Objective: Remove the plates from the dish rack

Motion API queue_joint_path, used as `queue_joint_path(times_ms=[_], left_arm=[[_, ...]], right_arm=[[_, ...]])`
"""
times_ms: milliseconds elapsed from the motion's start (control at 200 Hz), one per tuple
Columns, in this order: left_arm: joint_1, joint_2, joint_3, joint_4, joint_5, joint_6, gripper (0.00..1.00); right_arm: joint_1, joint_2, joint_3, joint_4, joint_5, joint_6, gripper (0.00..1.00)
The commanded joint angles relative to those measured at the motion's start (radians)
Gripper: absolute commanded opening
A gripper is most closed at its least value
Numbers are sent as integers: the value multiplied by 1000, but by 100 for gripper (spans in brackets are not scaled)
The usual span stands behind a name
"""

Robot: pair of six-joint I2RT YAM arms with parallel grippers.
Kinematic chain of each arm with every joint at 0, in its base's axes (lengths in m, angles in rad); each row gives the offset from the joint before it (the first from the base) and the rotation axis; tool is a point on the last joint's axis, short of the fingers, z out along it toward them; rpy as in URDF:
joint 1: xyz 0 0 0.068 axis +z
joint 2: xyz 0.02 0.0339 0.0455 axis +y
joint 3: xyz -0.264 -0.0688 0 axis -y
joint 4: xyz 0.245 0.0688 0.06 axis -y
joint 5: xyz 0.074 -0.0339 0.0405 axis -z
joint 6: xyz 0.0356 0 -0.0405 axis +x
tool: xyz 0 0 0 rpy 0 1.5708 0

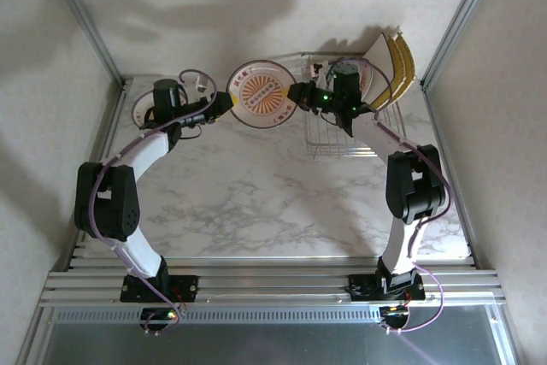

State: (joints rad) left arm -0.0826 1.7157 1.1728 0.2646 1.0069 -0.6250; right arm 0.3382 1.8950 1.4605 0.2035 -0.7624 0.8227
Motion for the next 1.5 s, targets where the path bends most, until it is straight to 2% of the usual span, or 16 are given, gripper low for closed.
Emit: queue_joint_path(times_ms=[0,165,365,561,641,656,696,786,866,1161,1296,1377,1497], left_arm=[[-9,16,33,10,22,5,62],[-11,26,37,14,27,1,41],[-13,34,41,4,30,6,24],[-14,42,43,7,35,2,0],[-14,45,43,11,38,-1,0],[-14,45,43,12,38,-2,0],[-14,47,42,16,35,-6,0],[-10,46,32,49,27,-30,0],[-4,45,18,114,34,-70,0],[22,28,0,122,27,-71,0],[55,4,-31,145,23,-77,0],[85,-14,-49,139,2,-76,0],[139,-49,-94,165,-55,-105,0]], right_arm=[[18,7,59,-2,-36,-20,0],[25,17,73,-16,-35,-24,0],[30,28,93,-51,-44,-46,0],[32,39,117,-73,-41,-51,0],[33,45,131,-90,-39,-61,0],[33,46,134,-94,-39,-62,2],[33,47,140,-104,-36,-69,17],[33,52,159,-140,-30,-87,68],[32,45,178,-210,9,-125,98],[-11,-40,250,-522,179,-344,99],[-62,-69,345,-755,289,-489,99],[-83,-75,429,-934,413,-583,99],[-95,-62,559,-1190,674,-693,99]])
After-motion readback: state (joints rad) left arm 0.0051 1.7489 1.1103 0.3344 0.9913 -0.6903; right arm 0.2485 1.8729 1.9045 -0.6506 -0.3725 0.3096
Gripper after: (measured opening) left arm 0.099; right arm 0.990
